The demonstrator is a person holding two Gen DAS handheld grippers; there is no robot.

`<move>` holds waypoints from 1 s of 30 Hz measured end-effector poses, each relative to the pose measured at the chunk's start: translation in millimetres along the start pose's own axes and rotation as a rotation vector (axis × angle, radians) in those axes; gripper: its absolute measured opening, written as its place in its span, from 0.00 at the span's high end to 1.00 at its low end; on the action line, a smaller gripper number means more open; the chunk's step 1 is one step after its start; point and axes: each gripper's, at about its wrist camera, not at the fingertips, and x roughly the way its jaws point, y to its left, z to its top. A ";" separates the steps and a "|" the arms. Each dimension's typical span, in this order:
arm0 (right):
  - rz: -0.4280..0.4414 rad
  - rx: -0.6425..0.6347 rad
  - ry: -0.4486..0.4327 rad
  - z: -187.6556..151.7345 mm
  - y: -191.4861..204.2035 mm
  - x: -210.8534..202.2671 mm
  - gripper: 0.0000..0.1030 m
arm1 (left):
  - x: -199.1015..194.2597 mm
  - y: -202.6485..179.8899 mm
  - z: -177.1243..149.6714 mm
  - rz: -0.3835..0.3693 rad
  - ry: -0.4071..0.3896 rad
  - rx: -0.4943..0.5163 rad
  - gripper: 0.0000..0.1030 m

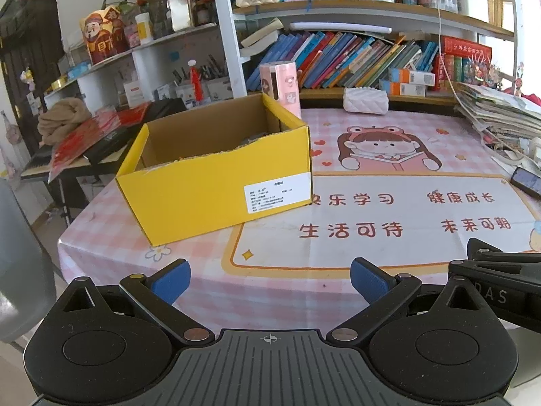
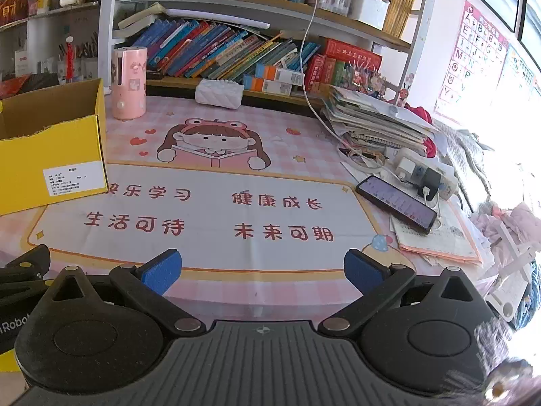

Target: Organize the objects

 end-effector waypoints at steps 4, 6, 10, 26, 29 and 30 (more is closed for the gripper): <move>-0.001 0.000 0.001 0.0 0.6 0.7 0.00 | 1.3 0.4 0.2 0.000 0.002 0.000 0.01; 0.000 -0.001 0.000 0.2 0.5 0.8 0.00 | 2.0 1.0 0.1 -0.001 0.005 -0.003 0.01; -0.001 -0.002 -0.002 0.3 1.1 1.0 0.00 | 4.2 3.1 0.9 -0.009 0.012 -0.011 0.01; -0.015 -0.017 -0.010 4.9 6.2 3.5 0.00 | 11.8 7.5 3.2 -0.015 0.036 -0.031 0.01; -0.014 -0.019 -0.005 6.3 7.6 5.1 0.00 | 13.5 8.2 2.9 -0.012 0.038 -0.030 0.01; -0.014 -0.020 -0.004 6.6 8.1 5.9 0.00 | 14.6 8.7 3.0 -0.012 0.040 -0.030 0.01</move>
